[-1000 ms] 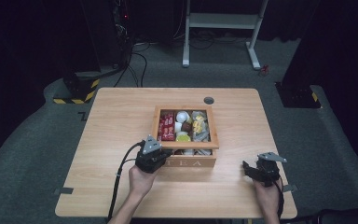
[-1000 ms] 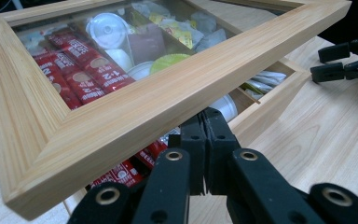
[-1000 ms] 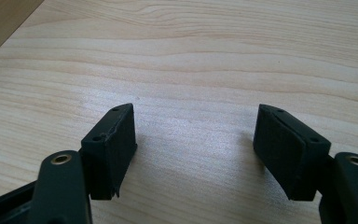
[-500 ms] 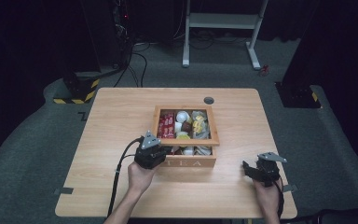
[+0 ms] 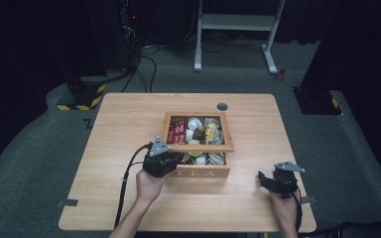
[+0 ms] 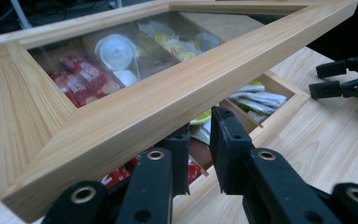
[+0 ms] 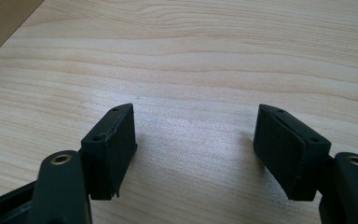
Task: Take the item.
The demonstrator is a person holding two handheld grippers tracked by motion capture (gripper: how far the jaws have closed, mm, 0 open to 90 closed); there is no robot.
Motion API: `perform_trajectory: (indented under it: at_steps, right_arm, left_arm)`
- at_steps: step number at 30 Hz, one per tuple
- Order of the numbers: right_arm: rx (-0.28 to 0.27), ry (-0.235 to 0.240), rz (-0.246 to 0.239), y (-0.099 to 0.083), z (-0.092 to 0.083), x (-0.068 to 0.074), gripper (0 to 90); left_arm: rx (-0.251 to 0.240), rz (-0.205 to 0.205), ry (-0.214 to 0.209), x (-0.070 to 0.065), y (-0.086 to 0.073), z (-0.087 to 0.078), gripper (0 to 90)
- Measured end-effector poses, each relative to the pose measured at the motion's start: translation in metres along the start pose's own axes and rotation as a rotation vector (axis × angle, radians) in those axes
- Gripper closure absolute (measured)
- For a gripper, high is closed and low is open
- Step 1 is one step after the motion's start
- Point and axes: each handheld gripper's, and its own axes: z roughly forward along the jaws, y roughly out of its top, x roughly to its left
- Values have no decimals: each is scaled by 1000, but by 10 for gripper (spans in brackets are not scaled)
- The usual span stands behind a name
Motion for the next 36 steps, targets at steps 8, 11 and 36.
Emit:
perform_trajectory:
  at_steps: [8, 11, 36]
  right_arm:
    - [0, 0, 0, 0, 0, 0, 297]
    - [0, 0, 0, 0, 0, 0, 297]
    - [1, -1, -2, 0, 0, 1, 296]
  left_arm:
    - [-26, 7, 0, 1, 12, -3, 736]
    - [-34, 9, 4, 1, 16, -4, 730]
    - [-61, 2, 32, 10, 46, -6, 630]
